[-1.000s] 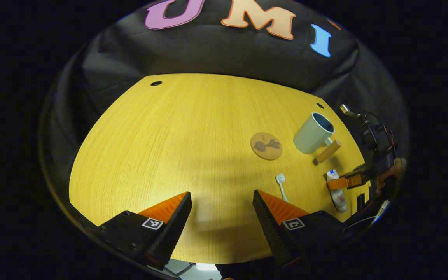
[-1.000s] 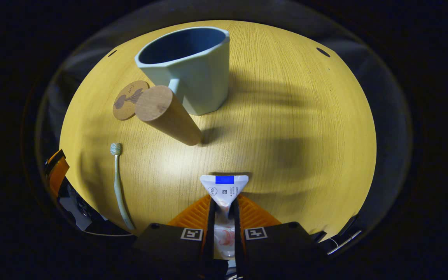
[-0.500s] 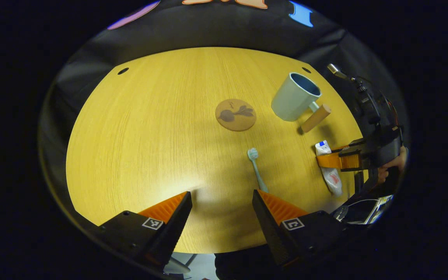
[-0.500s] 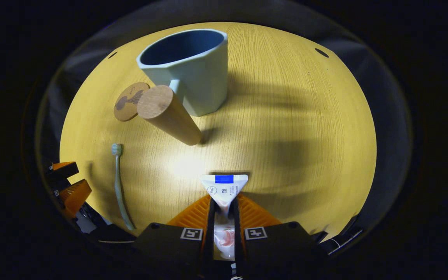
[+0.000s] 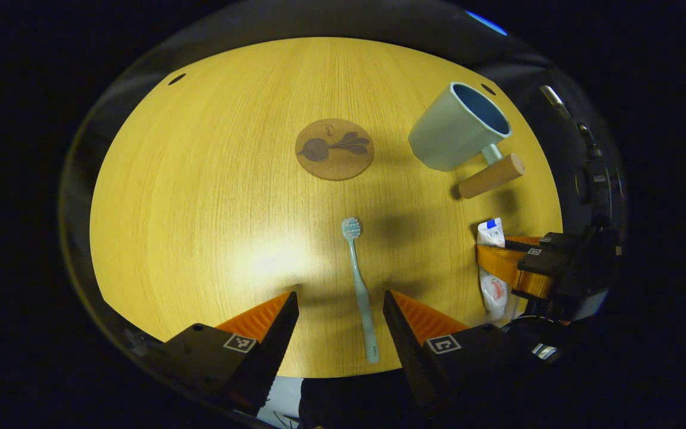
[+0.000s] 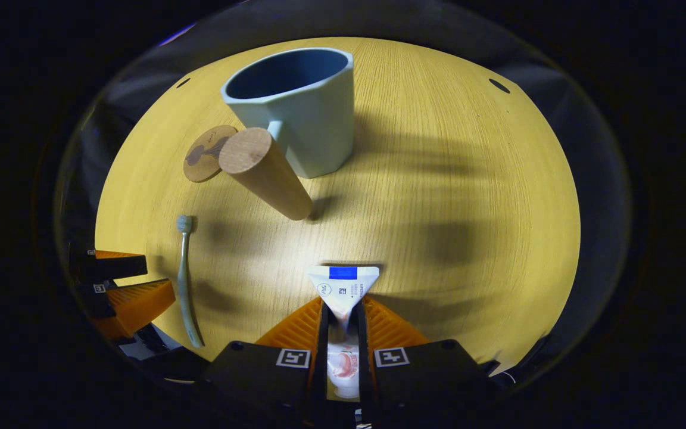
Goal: Put the toothbrush and toothpaste on the desktop into the cup, then pick up the cup and place it on the coaster on the desktop.
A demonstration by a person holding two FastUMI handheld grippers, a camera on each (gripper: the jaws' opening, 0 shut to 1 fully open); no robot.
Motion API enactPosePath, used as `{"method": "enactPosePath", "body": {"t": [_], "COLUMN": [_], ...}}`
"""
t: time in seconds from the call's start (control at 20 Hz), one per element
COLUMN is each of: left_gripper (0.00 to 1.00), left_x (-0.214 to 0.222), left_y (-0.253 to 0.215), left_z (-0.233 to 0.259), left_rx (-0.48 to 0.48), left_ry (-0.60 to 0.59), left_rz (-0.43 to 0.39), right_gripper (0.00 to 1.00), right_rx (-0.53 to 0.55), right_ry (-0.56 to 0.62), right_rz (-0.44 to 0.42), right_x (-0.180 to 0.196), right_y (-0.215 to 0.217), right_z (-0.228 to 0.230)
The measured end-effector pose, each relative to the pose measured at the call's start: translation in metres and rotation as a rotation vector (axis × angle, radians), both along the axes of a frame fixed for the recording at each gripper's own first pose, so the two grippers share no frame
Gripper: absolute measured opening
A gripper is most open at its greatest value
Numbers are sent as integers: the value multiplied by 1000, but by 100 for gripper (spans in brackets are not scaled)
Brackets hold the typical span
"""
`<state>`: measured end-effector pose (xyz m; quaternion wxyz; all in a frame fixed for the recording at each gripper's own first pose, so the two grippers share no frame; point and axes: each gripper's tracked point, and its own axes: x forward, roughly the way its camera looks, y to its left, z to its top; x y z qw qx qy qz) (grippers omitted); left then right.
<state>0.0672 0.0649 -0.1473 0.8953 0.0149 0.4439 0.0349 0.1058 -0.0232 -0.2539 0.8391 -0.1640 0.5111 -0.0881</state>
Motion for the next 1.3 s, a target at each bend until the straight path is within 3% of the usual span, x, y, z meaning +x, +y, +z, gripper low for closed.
{"method": "enactPosePath", "body": {"t": [0.15,0.25,0.45,0.8,0.9,1.05,1.3], "left_gripper": [77,75,56,52,51,41,40], "left_x": [8,11,16,19,20,21,23], "left_y": [-7,-10,-12,-11,-9,-8,-6], "left_z": [-4,-8,-15,-22,-23,-24,-23], "left_rx": [-2,-6,-24,-21,-2,37,116], "left_ry": [15,30,50,89,102,131,160], "left_rz": [21,34,50,57,56,53,32], "right_gripper": [25,25,24,24,25,24,25], "right_rx": [-1,-1,-2,0,-1,1,6], "right_ry": [-6,-5,-3,-3,-2,-4,-8], "right_rz": [16,26,57,75,77,75,72], "right_x": [0,1,0,0,0,0,0], "right_y": [0,0,0,0,-1,-1,0], "right_z": [0,0,1,1,1,1,1]}}
